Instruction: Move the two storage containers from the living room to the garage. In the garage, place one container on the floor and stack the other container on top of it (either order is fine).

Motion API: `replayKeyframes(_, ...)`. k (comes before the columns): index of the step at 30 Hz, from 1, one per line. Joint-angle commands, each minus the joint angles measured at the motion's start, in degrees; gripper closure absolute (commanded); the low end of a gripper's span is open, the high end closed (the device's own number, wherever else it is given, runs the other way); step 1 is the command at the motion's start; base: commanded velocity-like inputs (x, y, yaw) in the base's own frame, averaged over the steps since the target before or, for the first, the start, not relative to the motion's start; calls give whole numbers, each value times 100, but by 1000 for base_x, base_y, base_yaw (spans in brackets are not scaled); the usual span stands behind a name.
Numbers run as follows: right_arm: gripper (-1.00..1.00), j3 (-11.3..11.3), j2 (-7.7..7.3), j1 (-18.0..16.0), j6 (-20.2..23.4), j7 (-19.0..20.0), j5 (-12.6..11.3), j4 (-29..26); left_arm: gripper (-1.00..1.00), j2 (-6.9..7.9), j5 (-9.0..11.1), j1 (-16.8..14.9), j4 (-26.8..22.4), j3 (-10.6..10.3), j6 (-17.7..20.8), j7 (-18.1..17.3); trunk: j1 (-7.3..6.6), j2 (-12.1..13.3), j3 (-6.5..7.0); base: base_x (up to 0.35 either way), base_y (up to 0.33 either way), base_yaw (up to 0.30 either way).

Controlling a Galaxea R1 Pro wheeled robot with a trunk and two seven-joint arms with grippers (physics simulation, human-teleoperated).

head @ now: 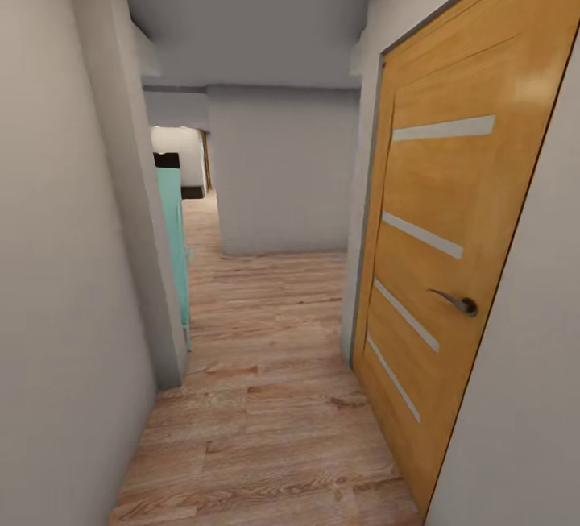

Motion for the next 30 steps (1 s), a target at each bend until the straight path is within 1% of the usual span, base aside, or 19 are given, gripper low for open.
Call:
replayKeyframes(1,-100,47,2,-5,-33,-3,-48,18,-100,-1,13,-3,5,9,-17,7,5,-3,-2,321,0,269)
replayKeyframes(12,-100,40,2,-5,-31,-3,-55,18,-100,-1,13,-3,4,9,0,7,5,-3,-2,321,0,256)
replayKeyframes(22,-100,27,2,-5,-45,-3,-57,18,-100,-4,5,-3,4,9,98,7,5,-3,-2,323,0,26)
replayKeyframes(30,-100,31,2,-5,-58,-3,-54,18,-100,-8,7,-3,4,9,106,7,5,-3,-2,323,0,0)
